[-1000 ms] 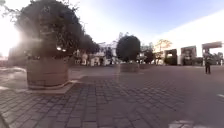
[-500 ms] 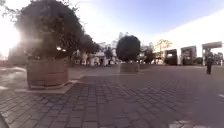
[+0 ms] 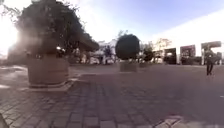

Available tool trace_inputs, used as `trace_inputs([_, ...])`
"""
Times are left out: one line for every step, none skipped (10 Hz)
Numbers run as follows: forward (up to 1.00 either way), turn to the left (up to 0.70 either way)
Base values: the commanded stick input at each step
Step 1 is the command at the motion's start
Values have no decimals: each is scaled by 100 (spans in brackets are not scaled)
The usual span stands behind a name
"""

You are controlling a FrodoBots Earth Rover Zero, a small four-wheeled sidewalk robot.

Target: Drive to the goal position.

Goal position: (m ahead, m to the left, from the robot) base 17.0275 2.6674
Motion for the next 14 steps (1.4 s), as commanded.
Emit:
trace_inputs([45, 0])
trace_inputs([85, 0])
trace_inputs([85, 0])
trace_inputs([85, 0])
trace_inputs([85, 0])
trace_inputs([85, 0])
trace_inputs([85, 0])
trace_inputs([85, 0])
trace_inputs([85, 0])
trace_inputs([85, 0])
trace_inputs([85, 0])
trace_inputs([85, 0])
trace_inputs([85, 0])
trace_inputs([85, 0])
